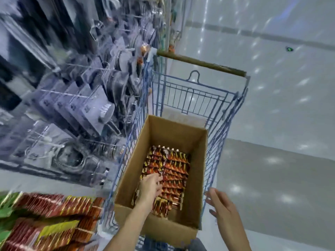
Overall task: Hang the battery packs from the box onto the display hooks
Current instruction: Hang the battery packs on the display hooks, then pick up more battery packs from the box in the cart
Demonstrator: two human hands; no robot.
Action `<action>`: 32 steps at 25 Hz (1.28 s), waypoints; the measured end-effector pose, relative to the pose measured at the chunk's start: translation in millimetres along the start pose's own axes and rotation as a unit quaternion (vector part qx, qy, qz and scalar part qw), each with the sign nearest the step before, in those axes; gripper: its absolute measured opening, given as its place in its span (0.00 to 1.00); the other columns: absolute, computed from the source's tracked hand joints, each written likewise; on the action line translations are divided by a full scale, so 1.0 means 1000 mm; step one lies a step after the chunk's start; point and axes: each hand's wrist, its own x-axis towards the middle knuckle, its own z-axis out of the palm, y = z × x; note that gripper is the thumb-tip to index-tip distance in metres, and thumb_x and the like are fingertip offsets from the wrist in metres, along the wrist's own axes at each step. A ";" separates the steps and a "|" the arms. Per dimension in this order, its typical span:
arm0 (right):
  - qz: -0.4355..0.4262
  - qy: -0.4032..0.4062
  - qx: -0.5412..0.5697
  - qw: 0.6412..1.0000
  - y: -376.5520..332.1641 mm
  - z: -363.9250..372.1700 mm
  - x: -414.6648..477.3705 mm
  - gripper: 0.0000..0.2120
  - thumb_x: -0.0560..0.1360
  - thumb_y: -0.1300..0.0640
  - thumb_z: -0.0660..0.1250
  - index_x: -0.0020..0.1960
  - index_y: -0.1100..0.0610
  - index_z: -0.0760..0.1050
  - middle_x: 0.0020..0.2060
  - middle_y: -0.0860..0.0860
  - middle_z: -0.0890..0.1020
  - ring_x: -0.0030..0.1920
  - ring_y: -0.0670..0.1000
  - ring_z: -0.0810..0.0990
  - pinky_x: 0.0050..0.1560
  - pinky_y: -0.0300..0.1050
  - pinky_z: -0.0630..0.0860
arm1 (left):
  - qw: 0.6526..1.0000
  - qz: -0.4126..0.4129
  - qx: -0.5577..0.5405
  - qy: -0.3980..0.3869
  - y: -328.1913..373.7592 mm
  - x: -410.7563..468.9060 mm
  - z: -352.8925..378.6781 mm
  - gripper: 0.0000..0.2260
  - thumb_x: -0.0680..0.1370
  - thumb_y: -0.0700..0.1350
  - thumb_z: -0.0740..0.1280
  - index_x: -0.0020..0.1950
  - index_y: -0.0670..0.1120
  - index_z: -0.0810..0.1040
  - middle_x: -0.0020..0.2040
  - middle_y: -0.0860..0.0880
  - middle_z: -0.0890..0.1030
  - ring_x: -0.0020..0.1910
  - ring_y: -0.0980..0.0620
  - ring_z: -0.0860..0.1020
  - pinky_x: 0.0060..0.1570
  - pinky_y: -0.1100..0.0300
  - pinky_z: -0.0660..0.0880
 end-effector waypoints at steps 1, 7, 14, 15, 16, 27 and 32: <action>0.021 -0.003 0.016 1.000 -0.005 0.004 0.009 0.19 0.71 0.36 0.66 0.54 0.47 0.80 0.54 0.44 0.84 0.58 0.49 0.81 0.60 0.50 0.73 | 0.999 -0.041 -0.008 -0.014 0.003 0.022 0.011 0.16 0.86 0.48 0.63 0.71 0.43 0.77 0.61 0.46 0.83 0.59 0.44 0.82 0.57 0.48 0.80; 0.062 -0.030 0.035 0.997 -0.007 0.031 0.074 0.30 0.55 0.30 0.80 0.43 0.54 0.85 0.41 0.51 0.88 0.50 0.55 0.84 0.51 0.42 0.77 | 0.983 -0.147 -0.100 -0.056 0.002 0.150 0.098 0.21 0.87 0.50 0.59 0.79 0.44 0.68 0.74 0.39 0.74 0.71 0.40 0.74 0.66 0.46 0.72; 0.099 -0.041 0.017 0.994 0.029 0.047 0.148 0.16 0.81 0.53 0.69 0.36 0.54 0.83 0.41 0.56 0.86 0.44 0.52 0.84 0.43 0.36 0.75 | 0.961 -0.207 -0.175 0.054 -0.018 0.259 0.165 0.15 0.84 0.46 0.66 0.69 0.44 0.78 0.66 0.41 0.79 0.65 0.41 0.79 0.67 0.46 0.76; 0.102 -0.037 0.018 0.994 0.032 0.049 0.153 0.15 0.78 0.49 0.70 0.35 0.55 0.83 0.40 0.55 0.86 0.43 0.52 0.84 0.41 0.35 0.76 | 0.961 -0.206 -0.166 0.084 -0.024 0.270 0.169 0.13 0.82 0.45 0.69 0.65 0.42 0.80 0.62 0.42 0.81 0.60 0.42 0.81 0.64 0.47 0.78; 0.111 -0.027 0.015 0.993 0.031 0.049 0.156 0.16 0.72 0.43 0.71 0.36 0.56 0.83 0.38 0.54 0.86 0.42 0.52 0.84 0.40 0.34 0.76 | 0.961 -0.203 -0.150 0.115 -0.030 0.278 0.173 0.13 0.80 0.44 0.72 0.63 0.41 0.81 0.58 0.42 0.83 0.55 0.43 0.83 0.61 0.47 0.80; 0.154 -0.115 -0.026 0.981 -0.036 0.035 0.166 0.10 0.81 0.44 0.64 0.55 0.47 0.82 0.54 0.45 0.85 0.58 0.48 0.81 0.62 0.49 0.76 | 0.978 -0.052 0.010 0.202 -0.023 0.199 0.086 0.22 0.79 0.47 0.74 0.72 0.47 0.74 0.67 0.42 0.80 0.65 0.39 0.80 0.66 0.38 0.76; 0.045 -0.158 -0.170 0.972 -0.047 0.082 0.227 0.14 0.83 0.40 0.60 0.62 0.45 0.76 0.59 0.42 0.81 0.60 0.44 0.79 0.66 0.47 0.75 | 0.986 -0.032 0.022 0.161 0.013 0.075 0.021 0.11 0.79 0.44 0.73 0.51 0.60 0.78 0.51 0.52 0.85 0.51 0.49 0.84 0.59 0.44 0.80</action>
